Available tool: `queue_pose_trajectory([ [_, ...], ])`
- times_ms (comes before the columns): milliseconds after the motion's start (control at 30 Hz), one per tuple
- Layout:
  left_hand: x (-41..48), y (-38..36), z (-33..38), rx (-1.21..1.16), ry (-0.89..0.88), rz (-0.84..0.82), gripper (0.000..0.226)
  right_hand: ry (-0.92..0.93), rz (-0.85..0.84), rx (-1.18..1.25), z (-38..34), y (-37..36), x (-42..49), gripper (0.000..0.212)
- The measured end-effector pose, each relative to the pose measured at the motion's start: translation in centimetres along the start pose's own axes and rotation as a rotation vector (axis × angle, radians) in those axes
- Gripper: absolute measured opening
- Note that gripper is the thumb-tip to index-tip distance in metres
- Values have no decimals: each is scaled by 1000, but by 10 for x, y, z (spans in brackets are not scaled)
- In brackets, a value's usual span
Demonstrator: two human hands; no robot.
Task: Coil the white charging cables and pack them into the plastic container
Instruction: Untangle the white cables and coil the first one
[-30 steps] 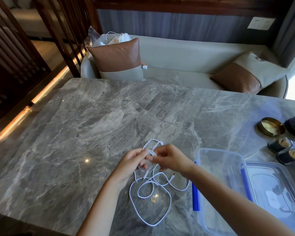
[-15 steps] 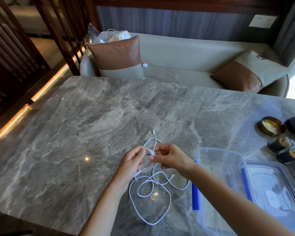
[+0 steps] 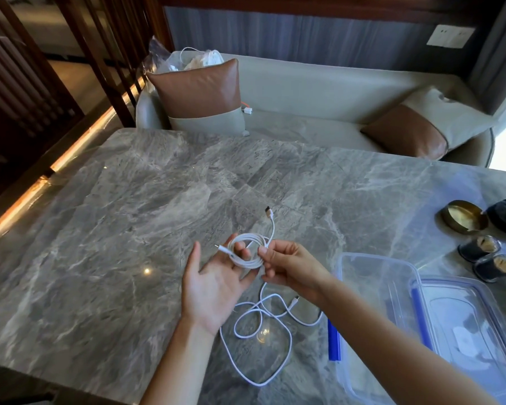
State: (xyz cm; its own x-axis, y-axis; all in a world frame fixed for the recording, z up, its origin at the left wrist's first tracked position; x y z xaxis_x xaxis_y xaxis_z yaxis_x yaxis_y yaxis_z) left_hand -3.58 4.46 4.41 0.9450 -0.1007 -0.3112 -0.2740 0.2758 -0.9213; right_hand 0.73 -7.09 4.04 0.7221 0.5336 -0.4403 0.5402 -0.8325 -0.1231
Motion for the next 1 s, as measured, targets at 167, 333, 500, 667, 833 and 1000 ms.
queue_pose_trajectory([
  [167,1,10,-13,214,-154,143,26,21,108,24,6,-7,-3,26],
  [333,3,11,7,569,-424,283,34,60,89,-67,5,-14,-10,6],
  [500,5,5,20,810,-543,299,32,193,304,98,-10,7,-10,35],
  [667,7,-6,26,981,-563,242,34,371,226,-610,-24,8,-22,37],
  [833,5,-21,8,1149,-499,53,27,345,366,-916,-22,4,-26,37],
  [1000,-2,-27,4,1213,-518,-11,29,289,621,-878,-27,8,-26,35],
])
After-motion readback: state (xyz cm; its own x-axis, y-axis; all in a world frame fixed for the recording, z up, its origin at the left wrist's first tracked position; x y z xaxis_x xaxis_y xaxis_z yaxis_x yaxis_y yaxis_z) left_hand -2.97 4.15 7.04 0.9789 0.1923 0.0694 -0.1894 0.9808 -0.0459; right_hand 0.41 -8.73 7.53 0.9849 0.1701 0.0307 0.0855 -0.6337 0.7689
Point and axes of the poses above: each hand's wrist, its own x-axis towards the middle knuckle, its own y-axis out of the back of the hand, z = x × y, the point moved 6 cm from there along x, towards the middle knuckle, and after that the axes turned 14 degrees about -x, right-handed, at the moved point
